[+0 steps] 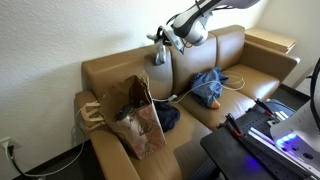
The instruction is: Place the white socks on the backrest of the sofa
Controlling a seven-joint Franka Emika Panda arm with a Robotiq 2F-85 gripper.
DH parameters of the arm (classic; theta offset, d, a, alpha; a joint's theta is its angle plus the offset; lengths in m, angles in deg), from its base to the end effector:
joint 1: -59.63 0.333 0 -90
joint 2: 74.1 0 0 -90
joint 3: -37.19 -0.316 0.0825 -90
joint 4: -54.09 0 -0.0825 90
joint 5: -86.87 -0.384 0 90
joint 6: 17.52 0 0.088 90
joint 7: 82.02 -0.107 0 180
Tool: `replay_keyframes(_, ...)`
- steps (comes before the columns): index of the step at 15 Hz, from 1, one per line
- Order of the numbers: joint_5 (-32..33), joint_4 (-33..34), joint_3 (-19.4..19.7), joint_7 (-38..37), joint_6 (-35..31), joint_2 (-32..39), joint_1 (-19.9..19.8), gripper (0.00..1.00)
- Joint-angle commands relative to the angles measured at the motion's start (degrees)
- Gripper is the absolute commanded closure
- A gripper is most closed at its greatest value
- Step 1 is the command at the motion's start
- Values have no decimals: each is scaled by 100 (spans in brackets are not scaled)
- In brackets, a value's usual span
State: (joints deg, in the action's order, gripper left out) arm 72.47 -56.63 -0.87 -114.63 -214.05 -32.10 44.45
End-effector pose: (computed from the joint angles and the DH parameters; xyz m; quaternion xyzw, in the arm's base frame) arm 0.6455 0.1738 0.2623 -0.8308 0.3414 -0.2704 0.3466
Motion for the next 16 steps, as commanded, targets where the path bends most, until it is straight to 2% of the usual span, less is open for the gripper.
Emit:
replay_keyframes(1,442,704,-1217,-252,134,457,-779,96)
replay_keyframes(3,422,1310,-1501,-485,317,829,-744,96)
replay_keyframes(5,409,1796,-1454,-563,614,1192,-498,96)
replay_keyframes(6,417,1982,-1274,-547,634,1390,-287,96)
replay_keyframes(7,174,2244,-1110,-172,520,1670,-27,96)
replay_keyframes(10,253,3078,-884,135,85,2675,472,96)
replay_keyframes(13,577,4026,-1037,318,-317,3664,790,96)
replay_keyframes(14,860,4343,-916,62,-161,3752,871,96)
replay_keyframes(15,657,4657,-897,353,-190,3922,1069,96)
replay_keyframes(16,546,4776,-725,346,-190,3850,1192,59)
